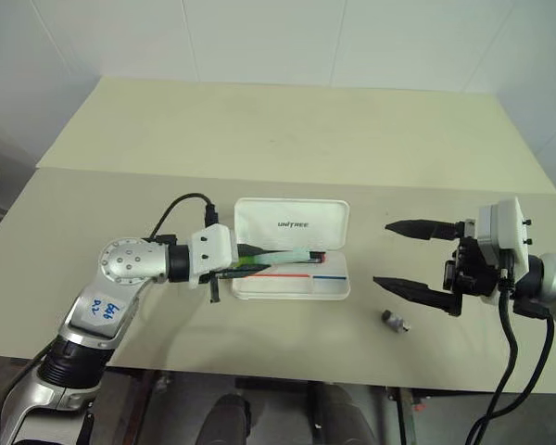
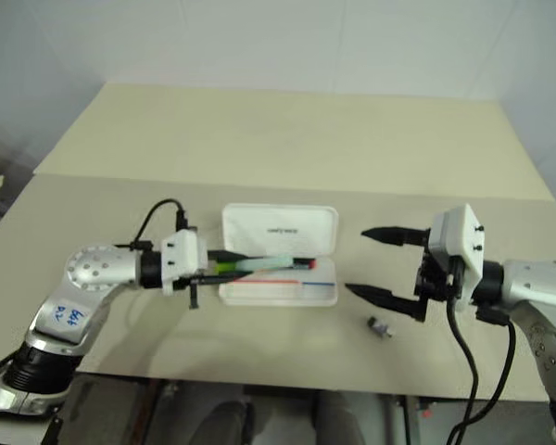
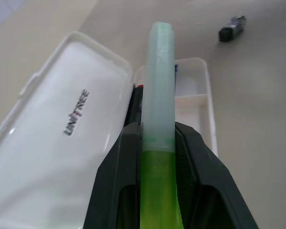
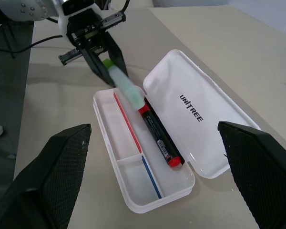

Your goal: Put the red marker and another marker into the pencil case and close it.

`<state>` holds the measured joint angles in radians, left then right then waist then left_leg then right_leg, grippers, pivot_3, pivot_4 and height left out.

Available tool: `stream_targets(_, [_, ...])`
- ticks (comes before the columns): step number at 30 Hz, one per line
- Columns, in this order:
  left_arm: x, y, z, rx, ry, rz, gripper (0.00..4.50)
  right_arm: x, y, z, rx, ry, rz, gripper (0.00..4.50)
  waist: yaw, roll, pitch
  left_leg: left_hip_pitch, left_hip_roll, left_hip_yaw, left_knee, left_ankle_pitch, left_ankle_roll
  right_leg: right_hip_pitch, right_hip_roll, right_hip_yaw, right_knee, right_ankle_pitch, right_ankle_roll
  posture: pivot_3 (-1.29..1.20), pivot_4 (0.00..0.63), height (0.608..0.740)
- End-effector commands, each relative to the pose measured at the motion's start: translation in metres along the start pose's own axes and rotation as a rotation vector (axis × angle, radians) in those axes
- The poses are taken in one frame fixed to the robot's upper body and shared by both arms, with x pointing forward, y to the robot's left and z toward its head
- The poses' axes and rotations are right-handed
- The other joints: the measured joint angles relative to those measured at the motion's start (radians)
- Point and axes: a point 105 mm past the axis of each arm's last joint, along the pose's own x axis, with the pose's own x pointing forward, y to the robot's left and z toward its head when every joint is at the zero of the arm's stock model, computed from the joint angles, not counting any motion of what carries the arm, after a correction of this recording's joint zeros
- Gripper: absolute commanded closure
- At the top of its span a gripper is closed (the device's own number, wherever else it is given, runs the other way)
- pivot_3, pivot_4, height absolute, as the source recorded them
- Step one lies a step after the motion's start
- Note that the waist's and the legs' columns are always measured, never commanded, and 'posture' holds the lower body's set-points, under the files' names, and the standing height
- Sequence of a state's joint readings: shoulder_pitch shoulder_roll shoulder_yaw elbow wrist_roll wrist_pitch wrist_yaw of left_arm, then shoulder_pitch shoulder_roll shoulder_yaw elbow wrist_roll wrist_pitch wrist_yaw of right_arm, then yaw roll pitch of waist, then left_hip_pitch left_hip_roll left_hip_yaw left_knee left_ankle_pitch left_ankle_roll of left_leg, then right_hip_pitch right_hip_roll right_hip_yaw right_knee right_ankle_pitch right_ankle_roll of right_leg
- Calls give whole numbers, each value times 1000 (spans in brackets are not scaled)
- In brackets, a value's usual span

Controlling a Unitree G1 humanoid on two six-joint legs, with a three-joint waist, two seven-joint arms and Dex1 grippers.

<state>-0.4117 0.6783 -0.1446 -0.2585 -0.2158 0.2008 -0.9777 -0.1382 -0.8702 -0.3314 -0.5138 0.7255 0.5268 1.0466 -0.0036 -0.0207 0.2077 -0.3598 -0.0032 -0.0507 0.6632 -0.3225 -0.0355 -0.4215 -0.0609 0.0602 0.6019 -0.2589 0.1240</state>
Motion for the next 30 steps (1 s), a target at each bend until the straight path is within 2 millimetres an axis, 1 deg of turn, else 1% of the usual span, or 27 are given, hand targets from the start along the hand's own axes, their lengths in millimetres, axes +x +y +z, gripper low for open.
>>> stream_targets(1, [1,-2,-4,31,32,-21,3987,-4,1,13,-55,-23,-27,0,1,0,0,0,0,0,0,0,0,0,0,0,0,0,0,0,150,740])
stream_targets(4, [3,-7,-11,23,61,-44,3987,-5,2,14,-55,-22,-39,0,2,0,0,0,0,0,0,0,0,0,0,0,0,0,0,0,150,740])
stream_targets(11, [7,-14,-18,6,92,-64,3987,-5,2,15,-58,-22,-48,0,2,0,0,0,0,0,0,0,0,0,0,0,0,0,0,0,150,740])
stream_targets(16, [10,-14,-22,-3,104,-62,3987,-5,0,17,-64,-27,-55,0,2,0,0,0,0,0,0,0,0,0,0,0,0,0,0,0,150,740])
stream_targets(20, [17,-15,-30,-2,125,-68,3987,-2,-1,18,-71,-34,-58,0,2,0,0,0,0,0,0,0,0,0,0,0,1,0,0,0,150,740])
stream_targets(26, [22,-13,-39,-9,147,-64,3987,-3,-2,21,-81,-35,-66,0,2,0,0,0,0,0,1,0,0,0,0,0,1,0,0,0,150,740])
stream_targets(27, [23,-13,-40,-14,148,-63,3262,-3,-2,21,-82,-35,-68,0,3,0,0,0,0,0,1,0,0,0,0,0,1,0,0,0,150,740])
stream_targets(29, [26,-13,-41,-12,148,-59,2719,-3,-1,22,-84,-35,-70,0,3,0,0,0,0,0,1,0,0,0,0,0,1,0,0,0,150,740])
stream_targets(30, [26,-13,-41,-11,147,-59,2351,-3,-1,22,-84,-34,-70,0,3,0,0,0,0,0,1,0,0,0,0,0,1,0,0,0,150,740])
